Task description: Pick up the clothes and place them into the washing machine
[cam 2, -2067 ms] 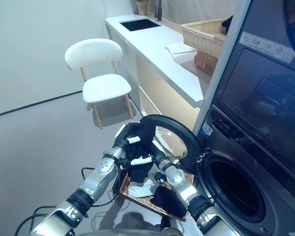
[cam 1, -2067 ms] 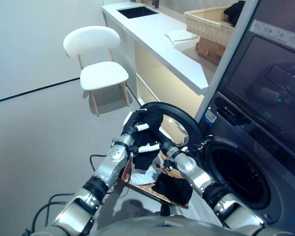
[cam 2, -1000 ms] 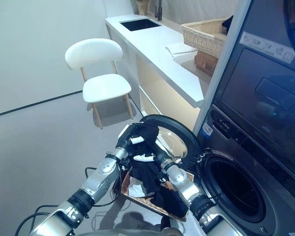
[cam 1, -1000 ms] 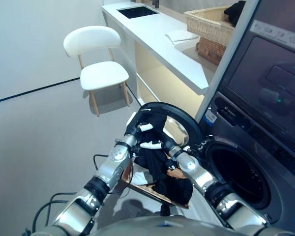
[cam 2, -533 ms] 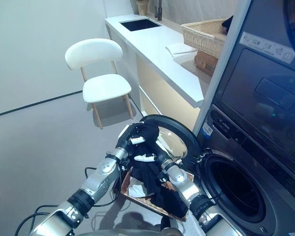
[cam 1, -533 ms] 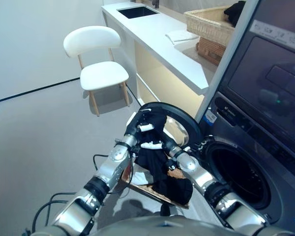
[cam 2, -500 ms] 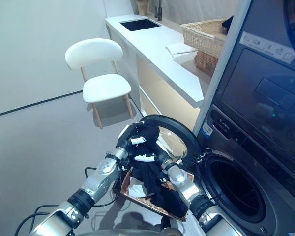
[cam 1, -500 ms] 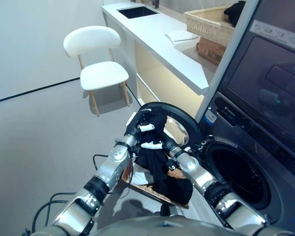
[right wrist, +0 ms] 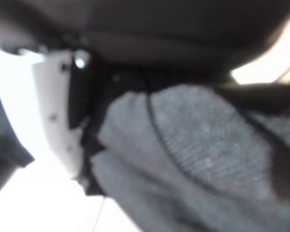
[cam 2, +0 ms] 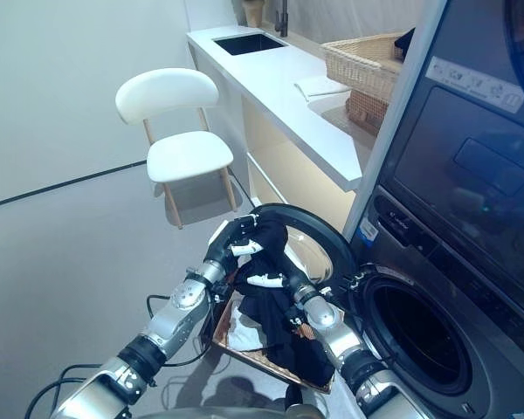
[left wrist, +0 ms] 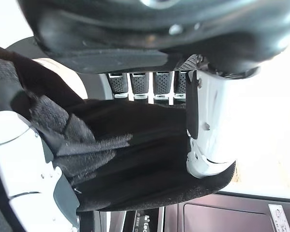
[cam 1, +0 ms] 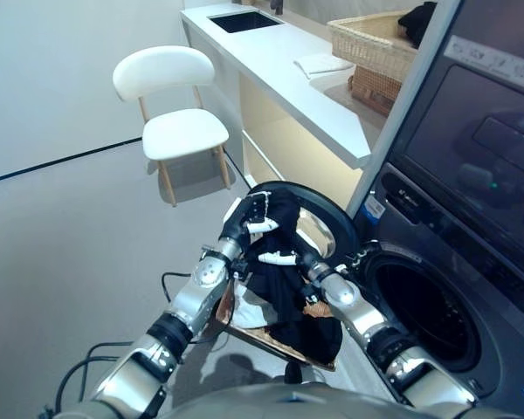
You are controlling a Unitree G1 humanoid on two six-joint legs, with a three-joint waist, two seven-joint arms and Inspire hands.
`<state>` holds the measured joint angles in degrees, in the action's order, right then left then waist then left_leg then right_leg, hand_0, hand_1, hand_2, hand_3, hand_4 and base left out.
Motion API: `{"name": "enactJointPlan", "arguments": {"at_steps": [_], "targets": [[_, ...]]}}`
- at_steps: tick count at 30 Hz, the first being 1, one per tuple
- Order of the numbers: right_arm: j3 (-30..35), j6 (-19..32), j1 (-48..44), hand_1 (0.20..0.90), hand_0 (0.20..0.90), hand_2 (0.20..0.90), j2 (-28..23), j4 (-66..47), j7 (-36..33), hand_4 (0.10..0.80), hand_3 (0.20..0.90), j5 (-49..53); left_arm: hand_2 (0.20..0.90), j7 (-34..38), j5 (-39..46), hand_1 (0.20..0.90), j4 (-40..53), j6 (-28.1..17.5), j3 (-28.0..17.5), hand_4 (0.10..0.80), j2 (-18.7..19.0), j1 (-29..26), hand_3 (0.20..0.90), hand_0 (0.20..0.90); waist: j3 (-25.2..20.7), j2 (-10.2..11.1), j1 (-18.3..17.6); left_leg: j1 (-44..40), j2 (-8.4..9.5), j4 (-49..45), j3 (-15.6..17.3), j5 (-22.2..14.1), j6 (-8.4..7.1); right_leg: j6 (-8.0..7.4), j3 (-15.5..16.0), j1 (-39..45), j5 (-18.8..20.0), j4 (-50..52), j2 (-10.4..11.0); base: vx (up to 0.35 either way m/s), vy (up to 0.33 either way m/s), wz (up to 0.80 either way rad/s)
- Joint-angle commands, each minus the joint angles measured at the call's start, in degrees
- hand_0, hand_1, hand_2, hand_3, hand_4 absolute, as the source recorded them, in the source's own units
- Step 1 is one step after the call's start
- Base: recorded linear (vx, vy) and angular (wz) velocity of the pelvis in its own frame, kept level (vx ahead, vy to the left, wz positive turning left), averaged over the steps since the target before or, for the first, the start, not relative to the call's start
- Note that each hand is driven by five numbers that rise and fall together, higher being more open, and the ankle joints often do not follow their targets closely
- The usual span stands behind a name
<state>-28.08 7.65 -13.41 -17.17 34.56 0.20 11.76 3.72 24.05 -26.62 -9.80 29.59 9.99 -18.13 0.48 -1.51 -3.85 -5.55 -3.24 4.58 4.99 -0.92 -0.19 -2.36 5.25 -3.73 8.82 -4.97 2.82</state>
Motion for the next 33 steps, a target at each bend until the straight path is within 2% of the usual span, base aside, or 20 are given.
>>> {"name": "enactJointPlan", "arguments": {"at_steps": [1,29,33], "targets": [[4.0,6.4,-0.3,0.2,0.2,0.2,1.3,-1.6,0.5,0.3,0.2,0.4,0.9,0.9,-0.3,0.9,3.5,-7.4,-6.7,0.8,-1.6,-8.9,0.9,0.9,-3.5,2.3,1.0,0.5,0.45,0.4,-1.3,0.6,-3.31,-3.76,2.1,4.2,-5.7,2.5,1.1,0.0,0.0,0.0],[19.6,9.0,10.0,0.2,0.2,0.2,-2.5,-7.6,-2.4,0.3,0.2,1.9,0.9,3.1,-4.0,0.9,2.6,-8.0,-18.2,0.8,3.0,0.0,0.9,0.9,-2.7,2.4,-0.1,0.8,0.39,0.4,-0.4,0.1,-3.25,-3.99,1.0,3.1,-5.7,2.8,0.8,0.001,0.002,-0.02],[20.7,8.9,11.8,0.2,0.2,0.2,-3.0,-7.4,-3.0,0.3,0.2,-1.1,0.9,3.3,-3.6,0.9,1.6,-8.2,-21.8,0.8,3.4,3.9,0.9,0.9,-2.6,2.5,0.0,0.8,0.5,0.4,-0.1,-0.1,-3.13,-4.05,0.8,2.8,-5.7,2.9,0.9,0.0,0.012,-0.06]]}}
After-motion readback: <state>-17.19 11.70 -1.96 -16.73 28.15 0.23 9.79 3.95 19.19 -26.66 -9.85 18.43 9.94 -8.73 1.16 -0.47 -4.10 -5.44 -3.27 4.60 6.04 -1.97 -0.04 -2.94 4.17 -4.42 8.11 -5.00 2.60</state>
